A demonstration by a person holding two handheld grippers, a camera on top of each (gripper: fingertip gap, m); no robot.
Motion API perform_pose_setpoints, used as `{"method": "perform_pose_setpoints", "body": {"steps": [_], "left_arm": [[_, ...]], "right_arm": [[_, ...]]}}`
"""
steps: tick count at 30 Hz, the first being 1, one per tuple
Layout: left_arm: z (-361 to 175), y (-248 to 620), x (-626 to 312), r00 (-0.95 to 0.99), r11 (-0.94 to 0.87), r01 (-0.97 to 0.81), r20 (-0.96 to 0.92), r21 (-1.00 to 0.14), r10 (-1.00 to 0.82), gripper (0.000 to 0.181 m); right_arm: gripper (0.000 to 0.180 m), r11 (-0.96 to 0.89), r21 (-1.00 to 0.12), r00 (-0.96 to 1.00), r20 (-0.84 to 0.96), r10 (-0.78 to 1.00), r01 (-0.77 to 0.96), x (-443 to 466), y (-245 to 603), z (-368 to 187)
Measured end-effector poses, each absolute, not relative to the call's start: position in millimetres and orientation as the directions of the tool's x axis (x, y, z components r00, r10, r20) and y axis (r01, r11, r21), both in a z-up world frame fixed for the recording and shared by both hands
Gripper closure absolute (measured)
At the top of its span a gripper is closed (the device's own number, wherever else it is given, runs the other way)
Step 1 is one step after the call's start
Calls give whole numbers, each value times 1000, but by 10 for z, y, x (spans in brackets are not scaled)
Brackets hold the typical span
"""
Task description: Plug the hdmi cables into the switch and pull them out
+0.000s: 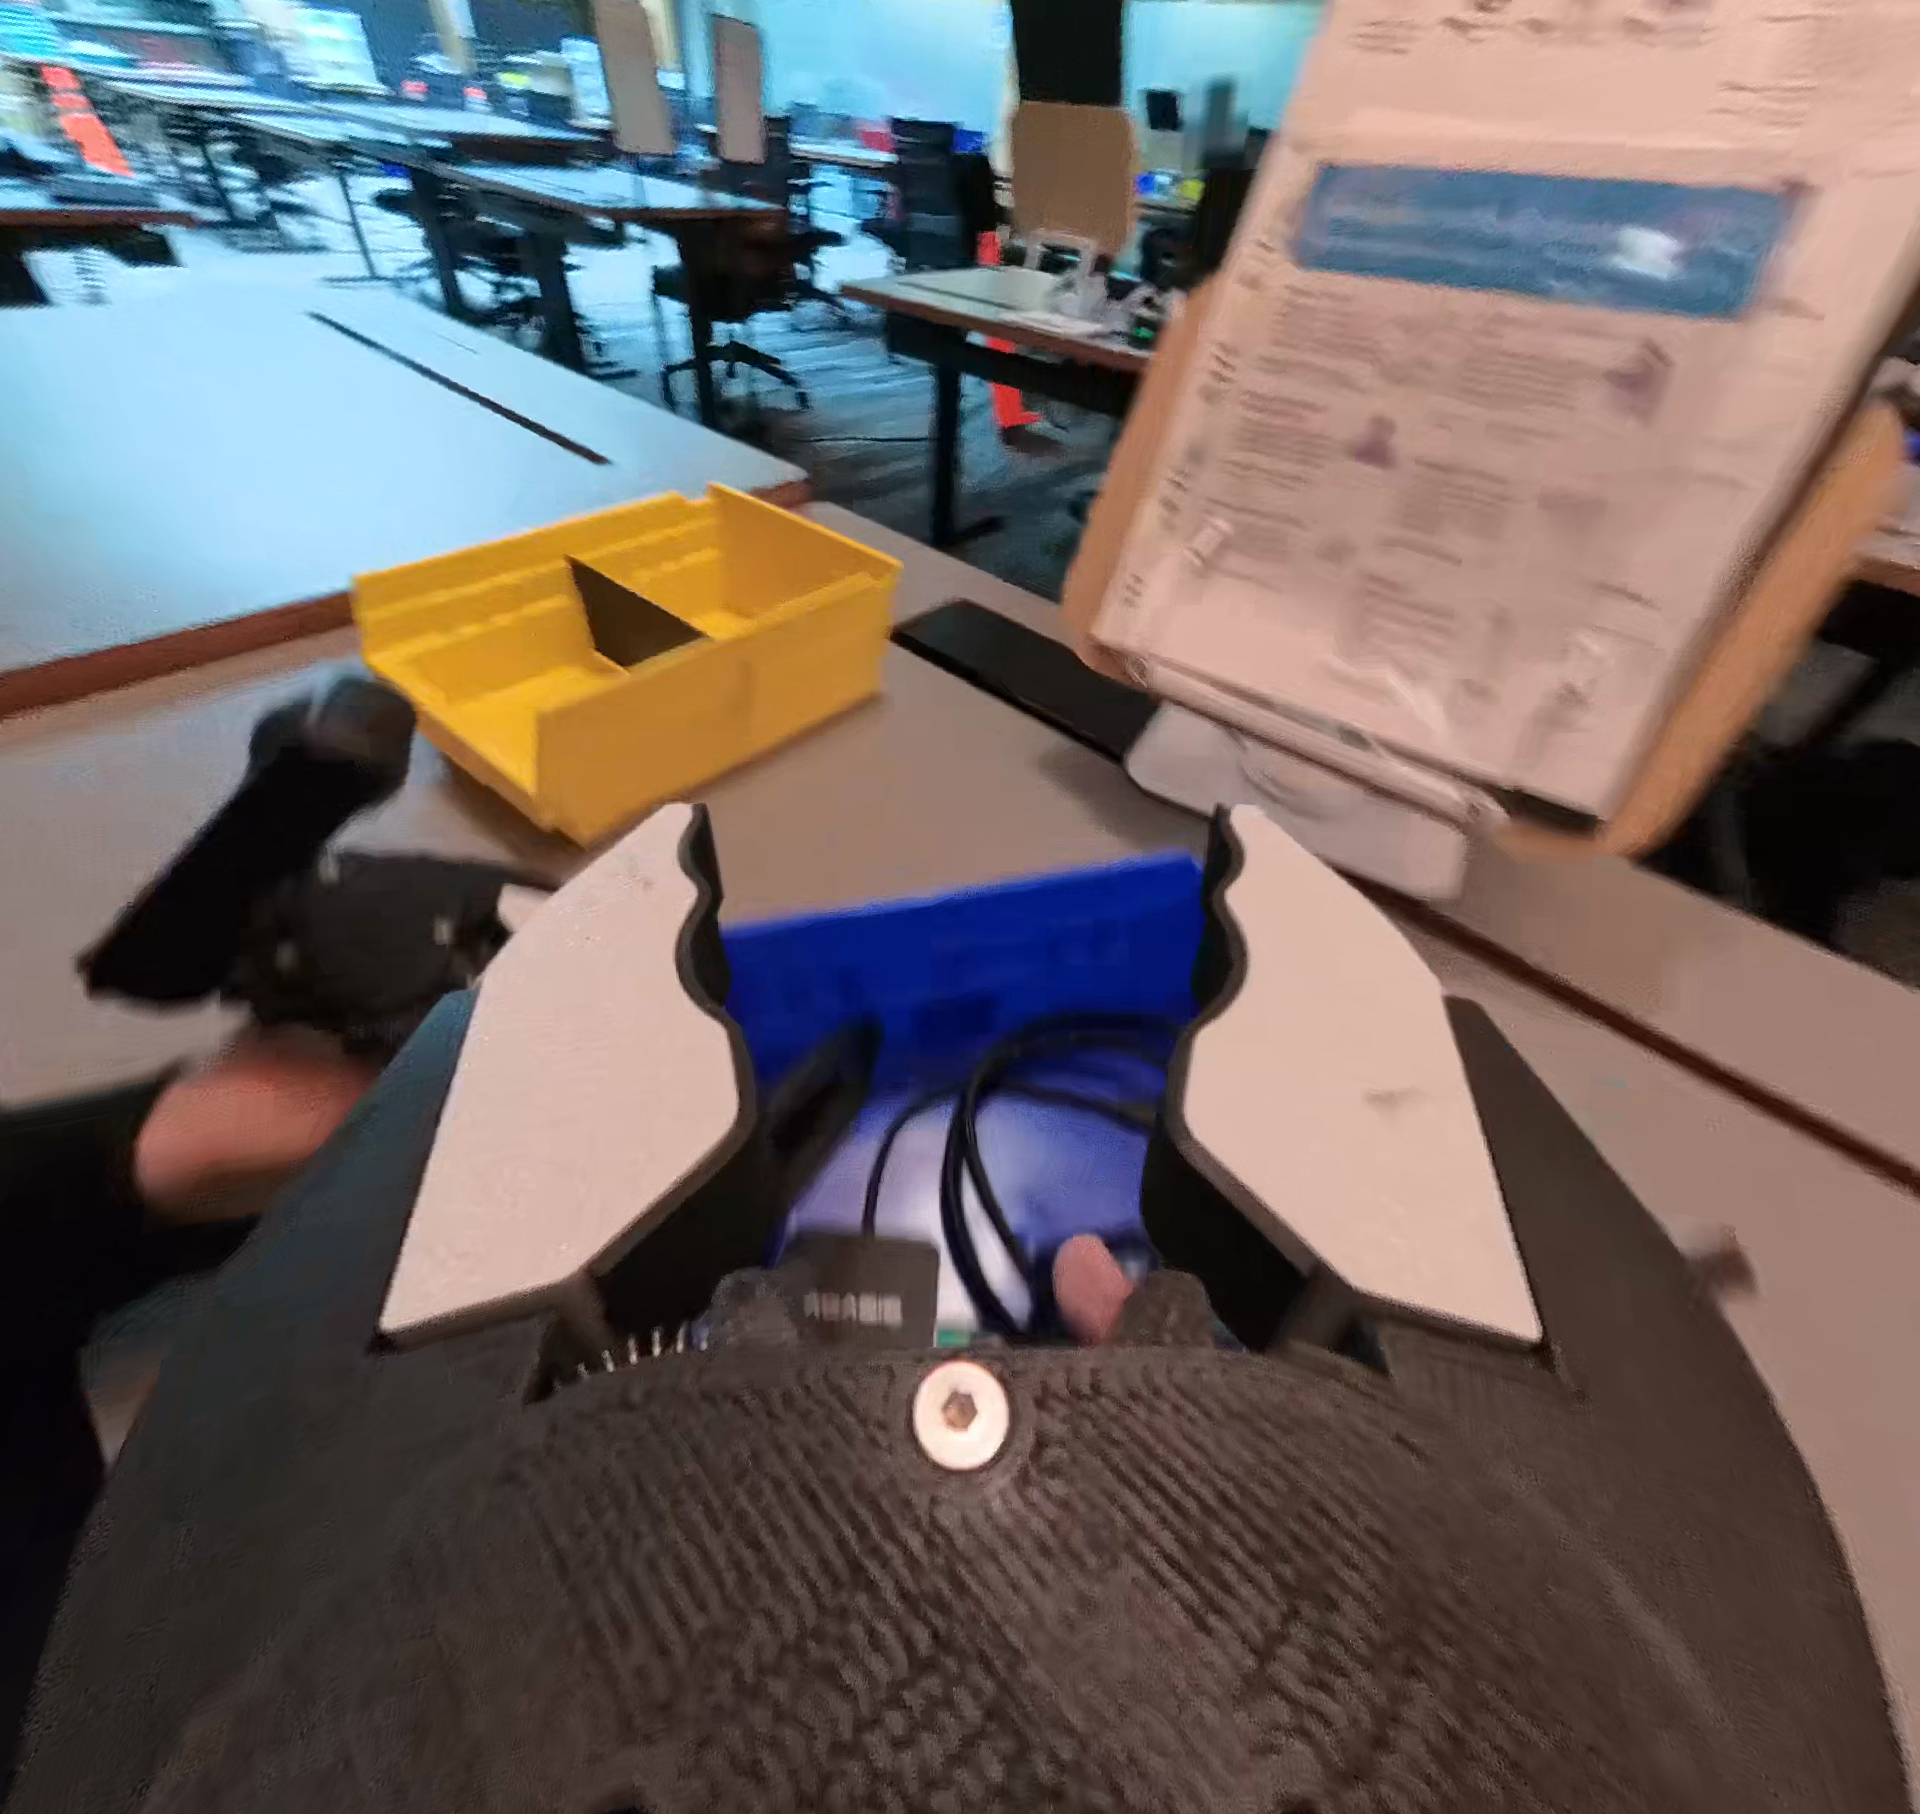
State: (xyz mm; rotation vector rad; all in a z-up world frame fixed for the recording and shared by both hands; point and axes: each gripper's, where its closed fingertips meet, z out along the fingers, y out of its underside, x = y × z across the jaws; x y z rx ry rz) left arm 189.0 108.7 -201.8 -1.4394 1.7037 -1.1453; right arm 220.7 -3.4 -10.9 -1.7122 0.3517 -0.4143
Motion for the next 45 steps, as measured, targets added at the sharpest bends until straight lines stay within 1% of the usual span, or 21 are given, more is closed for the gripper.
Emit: {"method": "perform_pose_setpoints", "body": {"steps": [2,4,5,6,8,10,12,14,17,18,20,23,26,28,30,33,36,38,41,43,45], "left_arm": [[-2004,1262,1769,-151,-3,-409,71,-912,-986,179],[-1989,1393,1696,-98,-35,-377,77,-926,-992,178],[-1981,1449,1672,-74,-48,-358,79,-933,-994,178],[-1978,1495,1656,-58,-54,-346,79,-937,-995,178],[-1979,1602,1631,-37,-26,-349,42,-937,-998,178],[-1972,1731,1604,-2,-38,-331,41,-943,-999,178],[-1967,1814,1570,7,-73,-308,74,-949,-997,177],[-1964,1909,1533,35,-96,-300,90,-949,-995,177],[-1962,2002,1500,65,-129,-292,115,-948,-991,178],[-1960,2018,1495,66,-133,-291,119,-947,-991,178],[-1958,2034,1489,64,-143,-287,130,-947,-989,178],[-1959,2064,1492,68,-160,-285,147,-945,-987,178],[-1957,2082,1488,71,-164,-283,149,-945,-986,178],[-1957,2088,1482,71,-150,-285,136,-947,-988,178],[-1958,2098,1469,74,-133,-287,116,-949,-991,178],[-1960,2121,1454,77,-114,-291,96,-950,-992,178],[-1963,2172,1442,76,-96,-294,77,-951,-994,178],[-1963,2242,1429,78,-84,-295,64,-952,-995,178],[-1963,2431,1380,101,-74,-299,45,-951,-994,178],[-1965,2585,1333,126,-84,-304,47,-949,-991,178],[-1966,2767,1275,163,-99,-302,51,-948,-985,178]], "right_arm": [[90,-168,-986,938,42,-343,-18,2240,605,114],[87,-214,-966,971,-99,-217,-147,2288,1308,133],[85,-273,-934,968,-195,-159,-233,2294,1651,43],[89,-348,-882,949,-289,-129,-316,2310,1958,-107],[93,-475,-736,874,-440,-207,-483,2420,2440,-522],[94,-485,-628,792,-521,-319,-609,2499,2815,-884],[109,-517,-581,775,-525,-352,-628,2471,3107,-1194],[106,-552,-524,756,-525,-391,-649,2408,3326,-1466],[118,-613,-473,770,-464,-438,-633,2396,3516,-1819],[116,-621,-449,763,-447,-467,-643,2399,3557,-1919],[115,-668,-407,773,-450,-448,-623,2291,3648,-2075],[125,-720,-358,799,-362,-480,-594,2282,3653,-2339],[148,-711,-372,802,-279,-528,-597,2406,3652,-2363],[154,-670,-369,765,-333,-552,-644,2445,3663,-2297],[153,-693,-385,790,-366,-492,-609,2450,3664,-2120],[155,-698,-480,847,-310,-433,-532,2598,3602,-1574],[157,-623,-608,868,-293,-401,-493,2869,3379,-748],[158,-551,-689,875,-284,-393,-471,3085,3067,-160],[164,-485,-786,883,-157,-443,-383,3494,2289,502],[165,-434,-827,852,-98,-514,-357,3751,1631,728],[166,-407,-842,802,-50,-595,-354,4002,908,722]]}}
